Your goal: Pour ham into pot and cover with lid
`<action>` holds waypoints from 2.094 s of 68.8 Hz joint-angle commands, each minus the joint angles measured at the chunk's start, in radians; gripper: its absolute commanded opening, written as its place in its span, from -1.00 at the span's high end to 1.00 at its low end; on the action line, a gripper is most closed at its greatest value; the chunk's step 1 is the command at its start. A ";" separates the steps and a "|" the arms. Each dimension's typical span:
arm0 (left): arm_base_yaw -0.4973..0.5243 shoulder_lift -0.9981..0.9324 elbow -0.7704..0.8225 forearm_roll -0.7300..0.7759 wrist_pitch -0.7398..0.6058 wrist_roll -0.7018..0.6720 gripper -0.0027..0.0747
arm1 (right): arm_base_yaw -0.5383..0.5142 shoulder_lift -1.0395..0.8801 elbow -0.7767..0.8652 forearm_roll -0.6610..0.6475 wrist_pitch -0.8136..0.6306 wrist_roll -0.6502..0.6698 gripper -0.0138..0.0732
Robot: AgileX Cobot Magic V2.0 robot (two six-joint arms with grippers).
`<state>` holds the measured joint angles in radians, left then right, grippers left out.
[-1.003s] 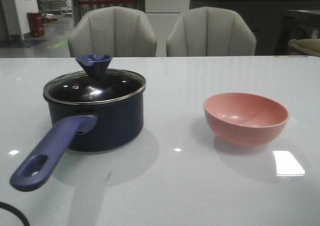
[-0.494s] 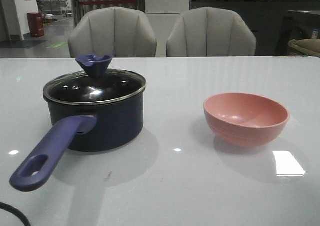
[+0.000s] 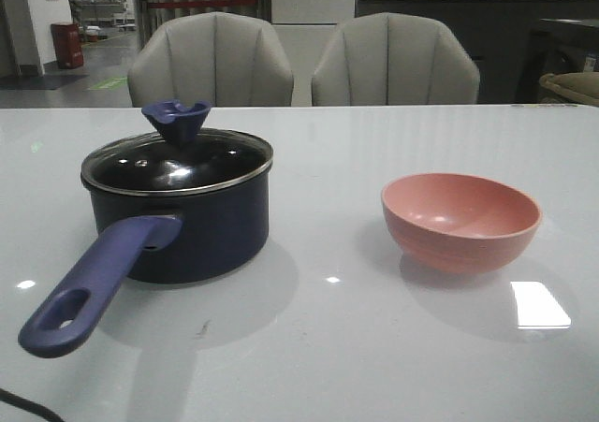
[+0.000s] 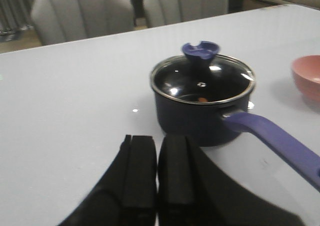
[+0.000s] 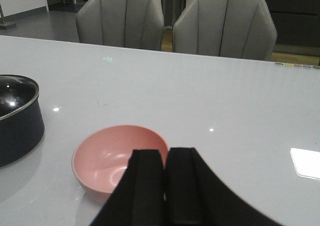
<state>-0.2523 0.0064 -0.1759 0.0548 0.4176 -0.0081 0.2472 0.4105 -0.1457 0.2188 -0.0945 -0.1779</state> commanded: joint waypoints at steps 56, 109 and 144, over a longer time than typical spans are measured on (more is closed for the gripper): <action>0.195 -0.030 0.202 -0.028 -0.438 -0.065 0.64 | 0.001 0.004 -0.028 0.002 -0.088 -0.008 0.36; 0.195 -0.030 0.202 -0.028 -0.438 -0.065 0.64 | 0.001 0.003 -0.013 -0.006 -0.098 -0.011 0.36; 0.195 -0.030 0.202 -0.028 -0.440 -0.065 0.64 | -0.128 -0.432 0.166 -0.219 0.054 0.080 0.36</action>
<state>-0.0603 -0.0051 0.0049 0.0368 0.0619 -0.0636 0.1259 -0.0037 0.0252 0.0244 0.0000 -0.1248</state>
